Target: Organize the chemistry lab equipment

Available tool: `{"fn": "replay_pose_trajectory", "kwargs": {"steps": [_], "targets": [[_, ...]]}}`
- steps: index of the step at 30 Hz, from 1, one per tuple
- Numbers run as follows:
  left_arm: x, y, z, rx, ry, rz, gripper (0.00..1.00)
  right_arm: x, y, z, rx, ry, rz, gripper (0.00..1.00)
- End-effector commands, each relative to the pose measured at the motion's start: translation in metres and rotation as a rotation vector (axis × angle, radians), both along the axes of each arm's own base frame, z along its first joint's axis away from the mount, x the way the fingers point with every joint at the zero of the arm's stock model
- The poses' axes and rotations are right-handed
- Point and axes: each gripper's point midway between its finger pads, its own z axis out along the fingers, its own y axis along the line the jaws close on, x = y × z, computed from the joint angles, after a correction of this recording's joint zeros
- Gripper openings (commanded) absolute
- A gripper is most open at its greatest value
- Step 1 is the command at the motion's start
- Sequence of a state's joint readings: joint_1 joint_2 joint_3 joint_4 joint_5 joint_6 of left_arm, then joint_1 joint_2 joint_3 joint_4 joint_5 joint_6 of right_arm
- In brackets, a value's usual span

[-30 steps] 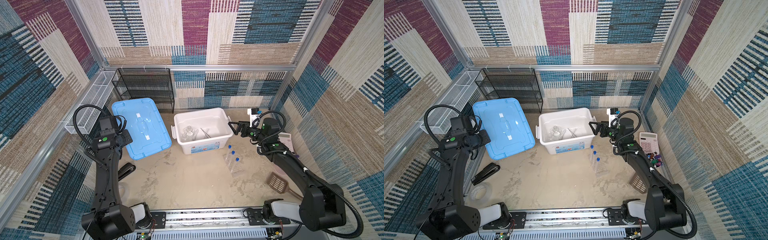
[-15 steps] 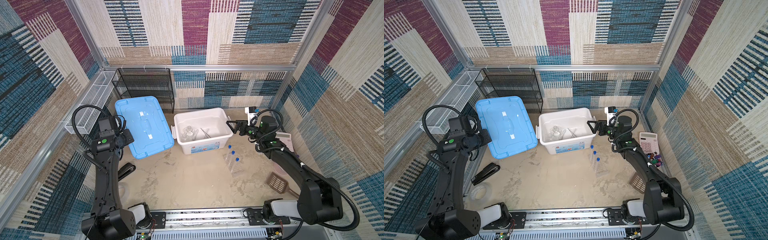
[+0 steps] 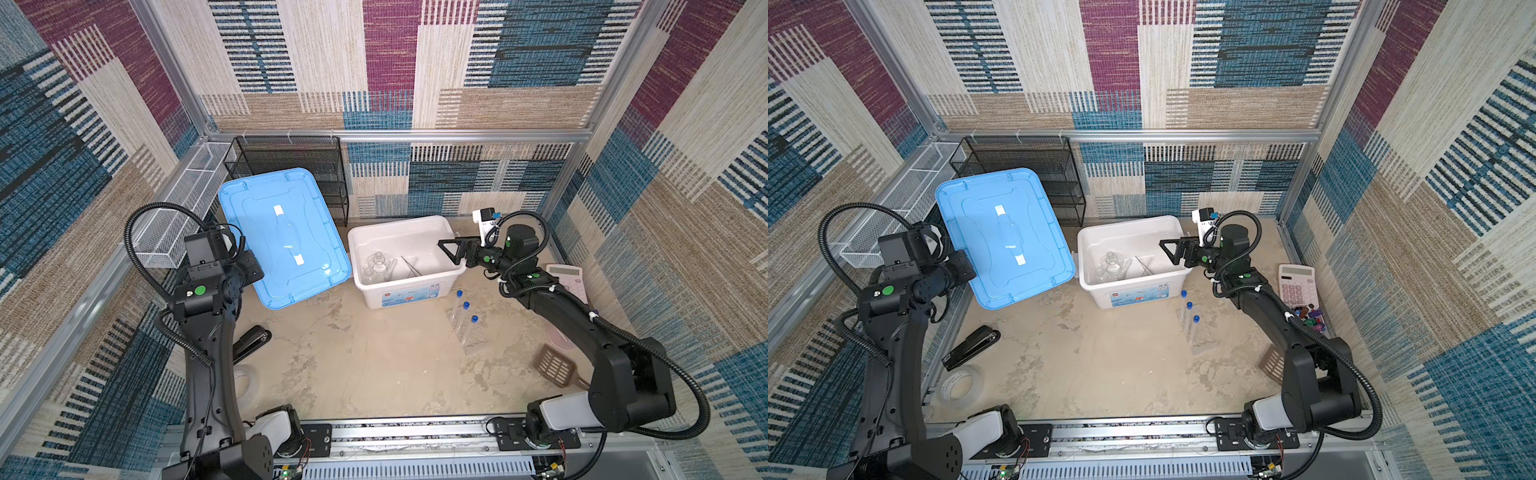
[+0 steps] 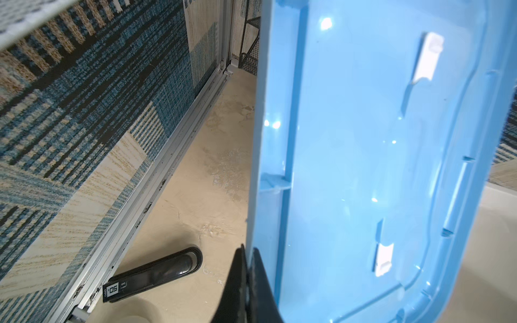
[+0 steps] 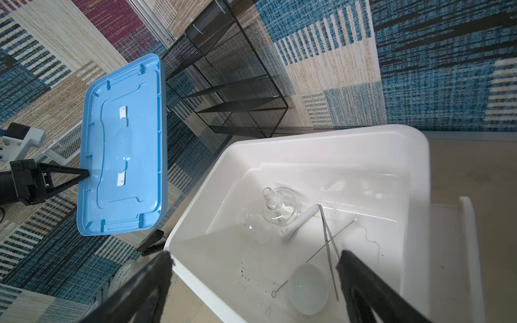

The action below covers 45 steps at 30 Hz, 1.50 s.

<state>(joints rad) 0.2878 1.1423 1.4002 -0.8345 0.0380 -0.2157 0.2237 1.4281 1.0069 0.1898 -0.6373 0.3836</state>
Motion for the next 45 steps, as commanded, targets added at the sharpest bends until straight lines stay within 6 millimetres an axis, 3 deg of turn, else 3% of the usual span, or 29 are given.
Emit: {"fn": "replay_pose_trajectory", "kwargs": {"steps": [1,13,30,36,45], "targets": [[0.004,-0.009,0.014,-0.058,-0.059,-0.018,0.00,-0.001,0.009,0.012,0.027,-0.043,0.046,0.95],[0.028,-0.048,0.017,-0.187,-0.116,-0.126,0.00,-0.004,0.033,0.017,0.080,-0.048,0.159,0.95],[0.095,-0.157,-0.006,-0.251,-0.094,-0.365,0.00,-0.005,0.054,0.015,0.131,-0.017,0.259,0.93],[0.106,-0.186,-0.010,-0.268,-0.094,-0.423,0.00,-0.004,0.057,0.012,0.140,-0.002,0.274,0.91],[0.114,-0.210,-0.018,-0.286,-0.080,-0.470,0.00,-0.003,0.059,0.006,0.148,0.029,0.286,0.85]]}}
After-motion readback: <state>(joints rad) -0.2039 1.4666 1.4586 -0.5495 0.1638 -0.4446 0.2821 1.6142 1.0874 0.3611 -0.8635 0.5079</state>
